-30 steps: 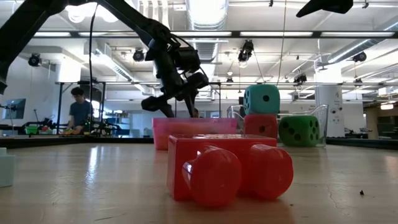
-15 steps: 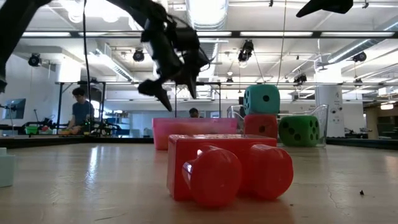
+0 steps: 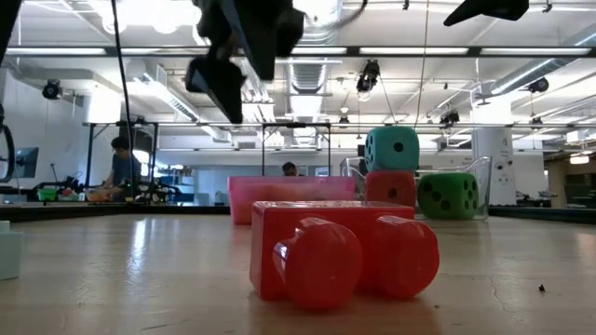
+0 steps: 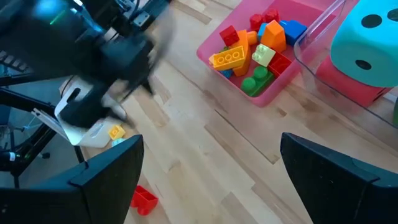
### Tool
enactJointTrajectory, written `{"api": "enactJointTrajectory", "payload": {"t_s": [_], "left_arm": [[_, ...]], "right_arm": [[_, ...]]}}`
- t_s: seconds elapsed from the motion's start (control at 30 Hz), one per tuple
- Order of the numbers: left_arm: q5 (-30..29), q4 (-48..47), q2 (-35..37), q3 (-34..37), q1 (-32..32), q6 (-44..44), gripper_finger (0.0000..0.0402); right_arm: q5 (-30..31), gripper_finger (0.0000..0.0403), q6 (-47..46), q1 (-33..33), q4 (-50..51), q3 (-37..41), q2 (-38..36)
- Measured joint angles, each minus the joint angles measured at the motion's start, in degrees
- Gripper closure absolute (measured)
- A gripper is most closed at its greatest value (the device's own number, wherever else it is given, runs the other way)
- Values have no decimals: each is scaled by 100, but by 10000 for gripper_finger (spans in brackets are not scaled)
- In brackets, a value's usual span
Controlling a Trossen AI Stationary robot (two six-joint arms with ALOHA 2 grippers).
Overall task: Pick & Place Toys
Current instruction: Put the red game piece into the red bin
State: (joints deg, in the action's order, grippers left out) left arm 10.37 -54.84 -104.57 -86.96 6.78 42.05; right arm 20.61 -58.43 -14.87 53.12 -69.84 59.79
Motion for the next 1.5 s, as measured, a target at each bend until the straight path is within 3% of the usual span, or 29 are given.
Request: {"api": "enactJointTrajectory", "payload": {"t_s": [0.23, 0.43, 0.9, 1.5], "left_arm": [[-1211, 1307, -146, 42, 1257, 737, 52], [-1230, 2143, -492, 31, 1554, 1096, 52], [-1252, 1018, -1471, -1826, 1645, 225, 52], [-1227, 1526, -2439, -1514, 2005, 275, 52]], "right_arm": [[-1, 33, 6, 0, 4, 0, 0], [-1, 33, -4, 1, 5, 0, 0], [-1, 33, 0, 0, 9, 0, 0], [-1, 33, 11, 2, 5, 0, 0]]}}
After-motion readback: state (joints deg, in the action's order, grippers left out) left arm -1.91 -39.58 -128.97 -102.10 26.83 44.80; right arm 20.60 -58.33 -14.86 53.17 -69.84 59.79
